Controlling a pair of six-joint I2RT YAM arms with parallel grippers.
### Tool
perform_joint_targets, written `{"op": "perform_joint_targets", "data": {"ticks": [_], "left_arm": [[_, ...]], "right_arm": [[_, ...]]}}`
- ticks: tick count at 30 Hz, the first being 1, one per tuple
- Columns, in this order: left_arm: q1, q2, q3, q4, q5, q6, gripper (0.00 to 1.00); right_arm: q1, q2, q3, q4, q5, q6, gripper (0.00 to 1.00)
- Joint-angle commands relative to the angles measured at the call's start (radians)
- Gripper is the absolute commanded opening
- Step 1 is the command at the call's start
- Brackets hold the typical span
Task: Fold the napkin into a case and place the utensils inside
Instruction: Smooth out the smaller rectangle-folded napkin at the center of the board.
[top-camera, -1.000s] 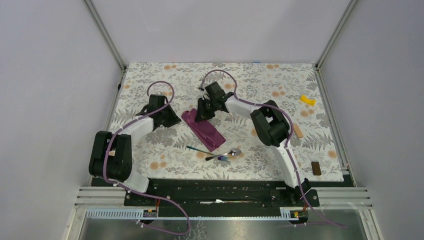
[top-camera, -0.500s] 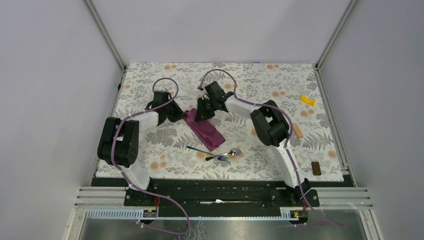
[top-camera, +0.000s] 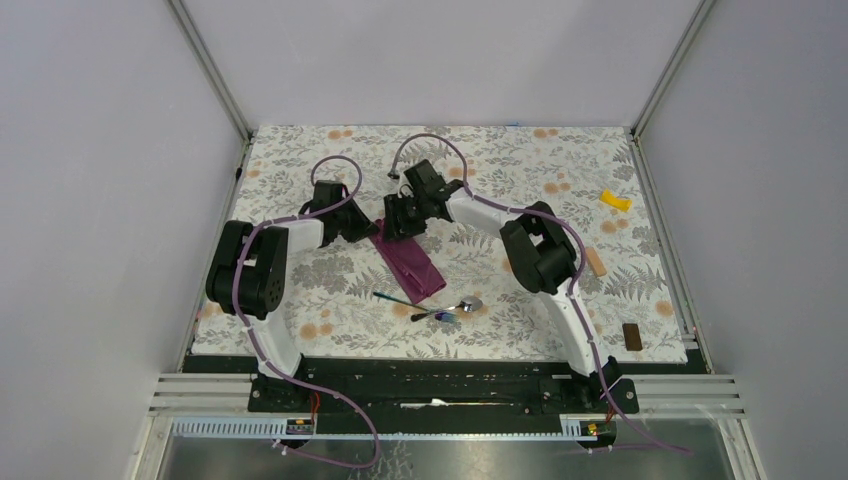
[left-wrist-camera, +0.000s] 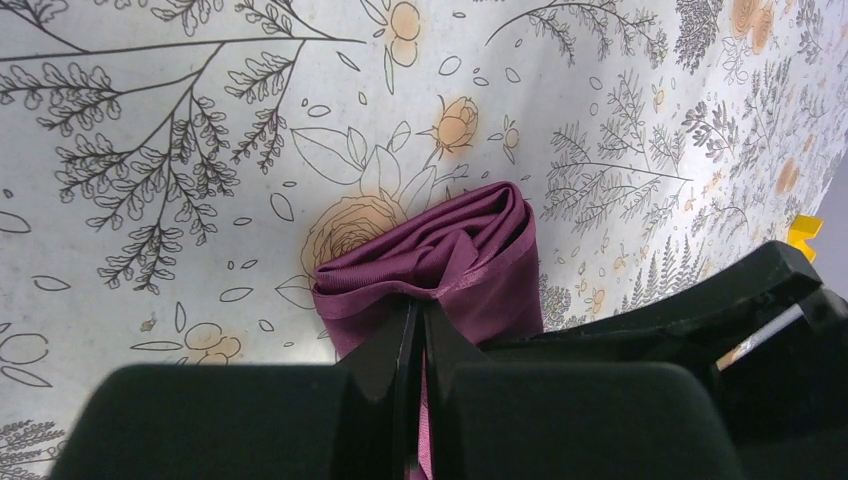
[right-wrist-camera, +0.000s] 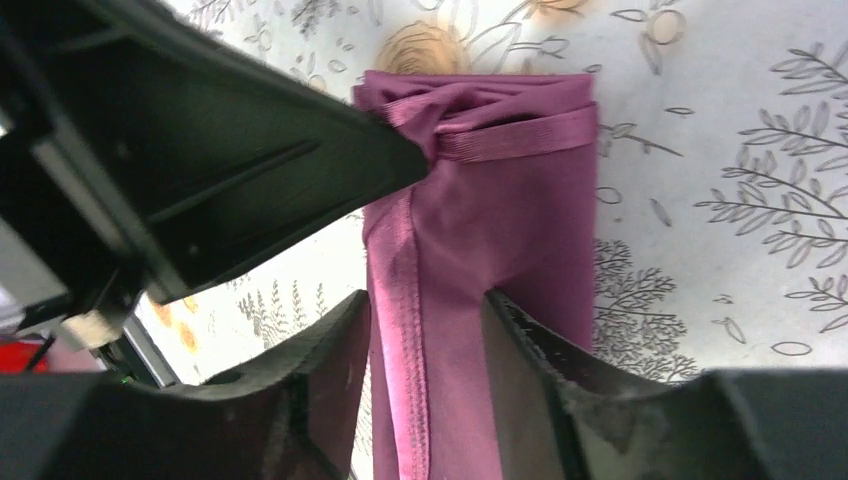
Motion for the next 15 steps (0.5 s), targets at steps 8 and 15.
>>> {"op": "perform_joint_targets", "data": {"ticks": [8,15], "left_arm": [[-0.001,-0.013,-0.056,-0.006,-0.028,0.015,0.05],[-0.001,-0.019,-0.049,-0.015,-0.013,0.020,0.07]], "right_arm": [[0.143,-0.278,-0.185,-0.015,0.251,-0.299,0.76],[0.231,-0.341,-0.276,-0.044,0.514,-0.365,0.66]]}}
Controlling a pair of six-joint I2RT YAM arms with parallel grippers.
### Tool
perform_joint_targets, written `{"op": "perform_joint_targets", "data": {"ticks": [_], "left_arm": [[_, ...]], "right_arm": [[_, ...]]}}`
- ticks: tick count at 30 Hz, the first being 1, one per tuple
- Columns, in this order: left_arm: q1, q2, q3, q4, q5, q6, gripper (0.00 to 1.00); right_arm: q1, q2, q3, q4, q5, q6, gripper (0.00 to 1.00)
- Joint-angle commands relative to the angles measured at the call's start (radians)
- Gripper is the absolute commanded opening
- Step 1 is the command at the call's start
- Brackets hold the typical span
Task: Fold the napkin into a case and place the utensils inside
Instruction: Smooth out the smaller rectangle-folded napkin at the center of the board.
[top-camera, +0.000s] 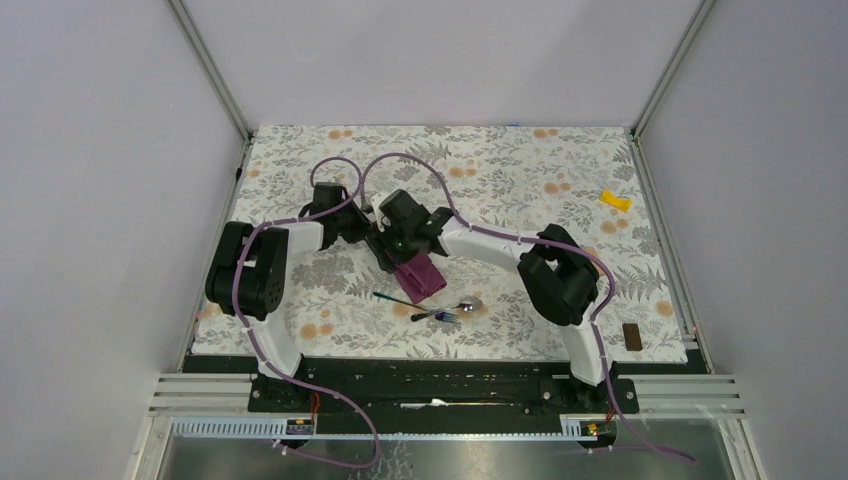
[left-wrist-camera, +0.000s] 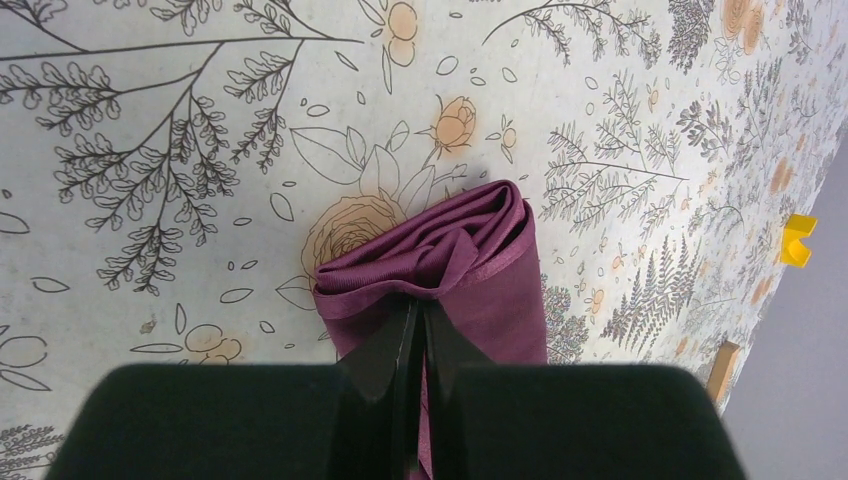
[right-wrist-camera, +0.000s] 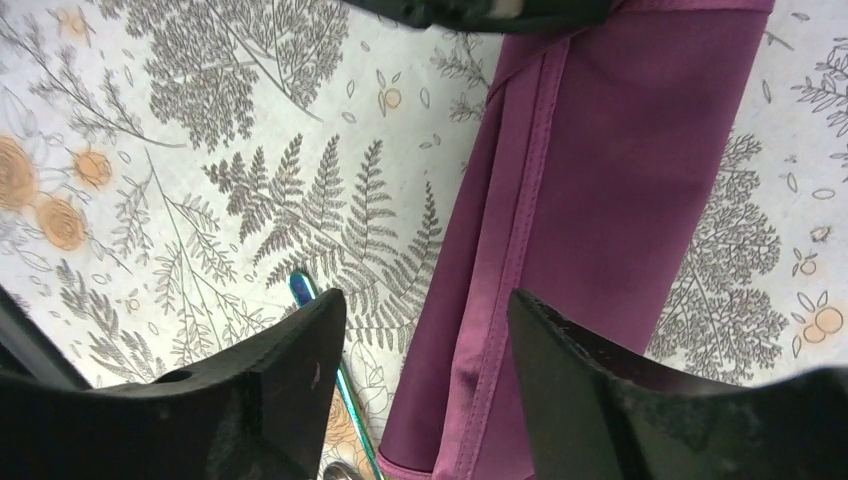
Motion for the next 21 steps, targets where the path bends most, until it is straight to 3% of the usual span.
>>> {"op": "perform_joint_targets", "data": {"ticks": [1,5,9,15,21], "left_arm": [[-0.001,-0.020,-0.021,-0.058,-0.004,0.022,0.10],[-0.001,-0.080,-0.012,-0.083,0.034,0.023,0.29],[0.000,-0.208,-0.009,-0.177,0.020,0.061,0.38],[0.001,-0.342,-0.085,-0.298,0.012,0.087,0.39],[-0.012,-0.341,-0.237,-0.188,0.164,-0.039,0.36]], "right_arm": [[0.040,-0.062,-0.031,-0.030,0.214,-0.085,0.64],[0.053,-0.085,-0.051,-0.034,0.234,-0.088,0.61],[0.055,-0.085,-0.055,-0.048,0.236,-0.123,0.57],[0.058,-0.073,-0.078,-0.046,0.218,-0.124,0.54],[0.067,-0.038,-0.078,-0.034,0.230,-0.123,0.53]]}}
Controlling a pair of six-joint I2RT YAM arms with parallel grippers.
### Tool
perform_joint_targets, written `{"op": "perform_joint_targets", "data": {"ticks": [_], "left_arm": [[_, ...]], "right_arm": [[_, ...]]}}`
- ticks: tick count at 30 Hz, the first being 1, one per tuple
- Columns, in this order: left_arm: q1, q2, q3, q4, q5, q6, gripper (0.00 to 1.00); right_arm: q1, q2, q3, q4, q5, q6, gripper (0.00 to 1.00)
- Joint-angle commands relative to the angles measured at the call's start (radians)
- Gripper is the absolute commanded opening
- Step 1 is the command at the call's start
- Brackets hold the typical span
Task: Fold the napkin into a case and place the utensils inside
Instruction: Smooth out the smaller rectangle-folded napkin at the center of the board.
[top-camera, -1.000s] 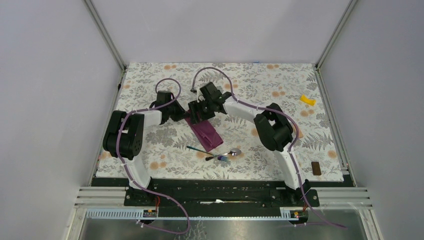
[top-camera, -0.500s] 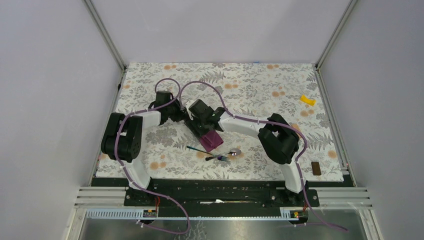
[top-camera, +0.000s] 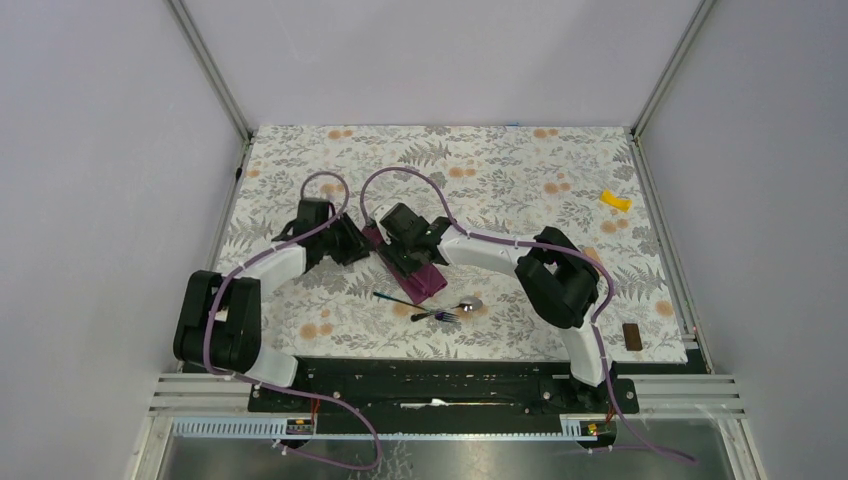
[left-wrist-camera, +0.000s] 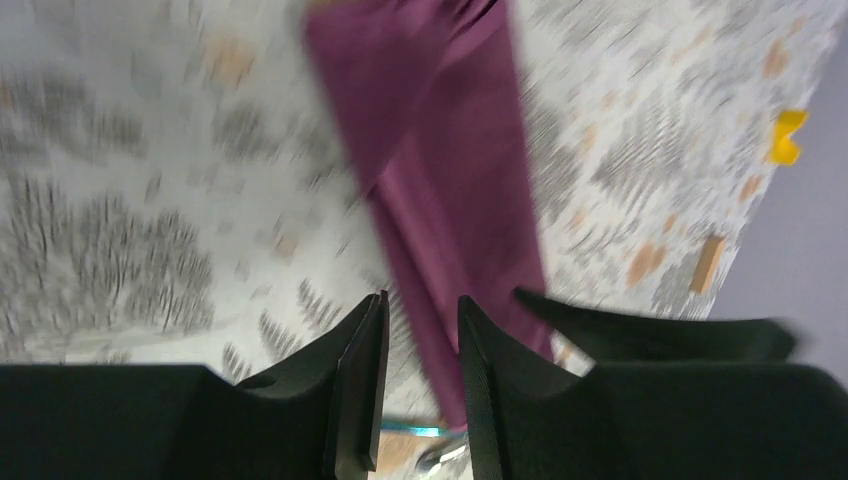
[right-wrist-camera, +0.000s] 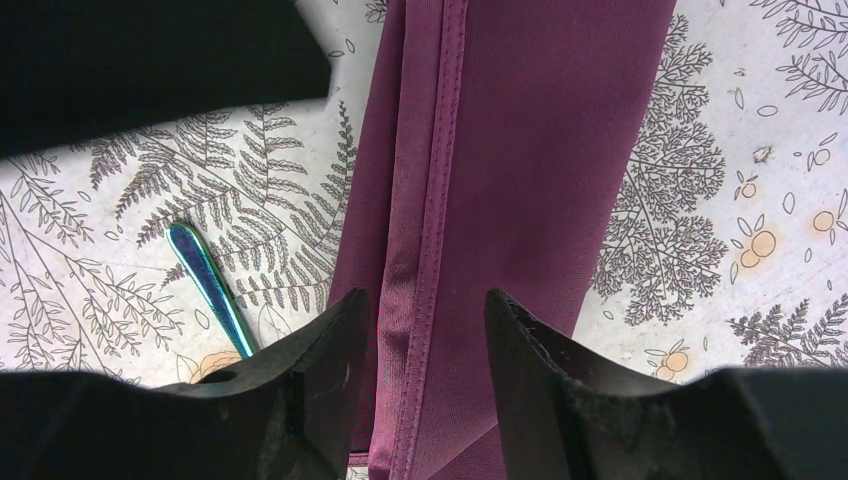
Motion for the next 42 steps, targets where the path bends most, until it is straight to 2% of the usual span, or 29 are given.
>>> {"op": "perform_joint_targets", "data": {"ticks": [1,5,8,15,18,23,28,31,38,42], "left_arm": [[-0.017,0.002,-0.117,0.059,0.104,-0.094,0.36],[-0.058,0.042,-0.149,0.114,0.118,-0.131,0.37],[-0.073,0.081,-0.167,0.169,0.142,-0.176,0.37],[-0.078,0.087,-0.207,0.207,0.092,-0.278,0.37],[-0.081,0.077,-0.222,0.214,0.059,-0.303,0.39],[-0.088,0.087,-0.233,0.230,0.036,-0.315,0.39],[-0.096,0.117,-0.245,0.269,0.032,-0.323,0.27],[-0.098,0.133,-0.244,0.276,0.030,-0.319,0.23],[-0.116,0.164,-0.243,0.315,0.035,-0.331,0.09],[-0.121,0.160,-0.254,0.330,0.032,-0.340,0.05]], "right_arm": [[0.014,-0.010,0.003,0.009,0.029,-0.016,0.52],[0.022,0.008,0.006,0.008,0.050,-0.018,0.49],[0.024,0.018,0.013,0.006,0.050,-0.016,0.51],[0.024,0.060,0.051,-0.023,0.046,-0.016,0.50],[0.025,0.065,0.057,-0.024,0.051,-0.013,0.43],[0.025,0.037,0.052,-0.008,0.043,0.001,0.26],[0.024,0.009,0.068,-0.006,0.031,0.009,0.08],[0.024,-0.023,0.065,-0.007,0.024,0.041,0.01],[0.023,-0.044,0.062,-0.009,-0.043,0.083,0.00],[0.023,-0.017,0.069,0.004,-0.100,0.129,0.00]]}}
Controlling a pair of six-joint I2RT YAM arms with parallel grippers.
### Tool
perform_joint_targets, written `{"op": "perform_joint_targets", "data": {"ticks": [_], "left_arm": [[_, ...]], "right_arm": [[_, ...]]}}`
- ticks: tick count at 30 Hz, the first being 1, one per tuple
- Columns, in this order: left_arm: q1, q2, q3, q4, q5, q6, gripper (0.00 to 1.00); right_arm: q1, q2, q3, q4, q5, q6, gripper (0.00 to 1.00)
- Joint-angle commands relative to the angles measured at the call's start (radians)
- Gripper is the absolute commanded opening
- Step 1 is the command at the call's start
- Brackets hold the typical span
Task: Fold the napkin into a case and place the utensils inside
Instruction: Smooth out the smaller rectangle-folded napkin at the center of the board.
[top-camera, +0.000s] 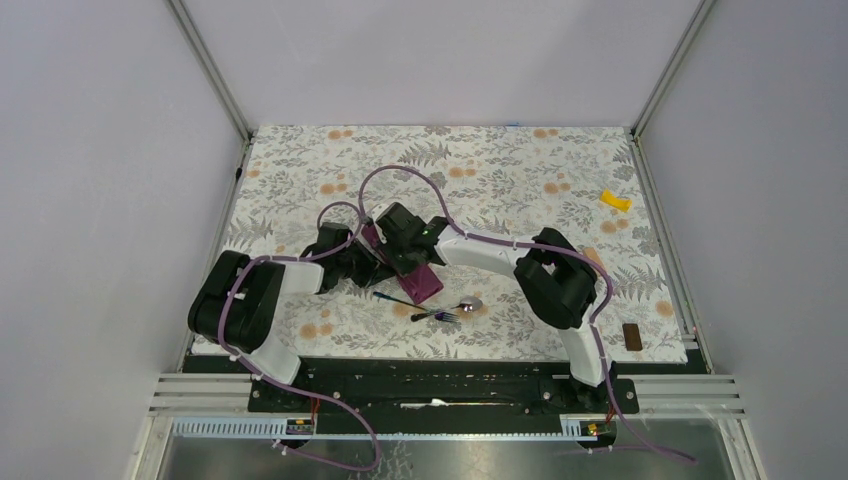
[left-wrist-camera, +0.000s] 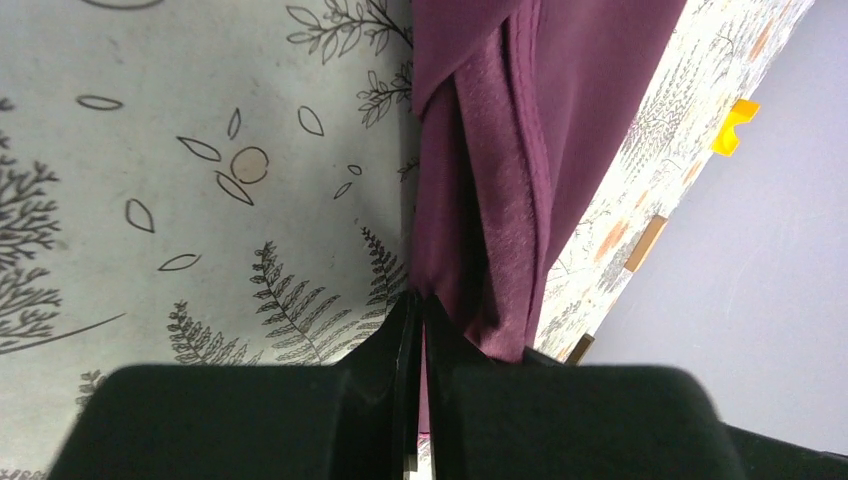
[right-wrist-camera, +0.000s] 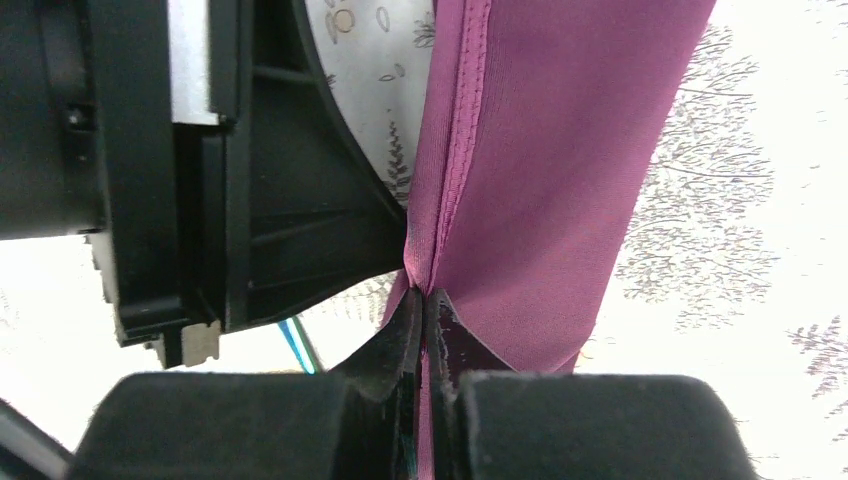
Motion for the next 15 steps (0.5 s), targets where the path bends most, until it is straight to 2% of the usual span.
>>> {"op": "perform_joint_targets", "data": {"ticks": [1,6,9,15], "left_arm": [[-0.010,0.021,-0.033,0.004,-0.049,0.004,0.05],[-0.010,-0.005,-0.037,-0.017,-0.066,0.018,0.04],[-0.010,-0.012,-0.036,-0.032,-0.069,0.028,0.05],[-0.006,-0.063,-0.032,-0.092,-0.088,0.072,0.13]], "right_arm": [[0.008,-0.013,0.041,0.014,-0.083,0.070,0.00],[-0.005,0.034,0.028,0.033,-0.092,0.101,0.00],[-0.027,0.056,0.014,0.035,-0.090,0.118,0.06],[-0.049,0.062,-0.005,0.039,-0.103,0.124,0.15]]}}
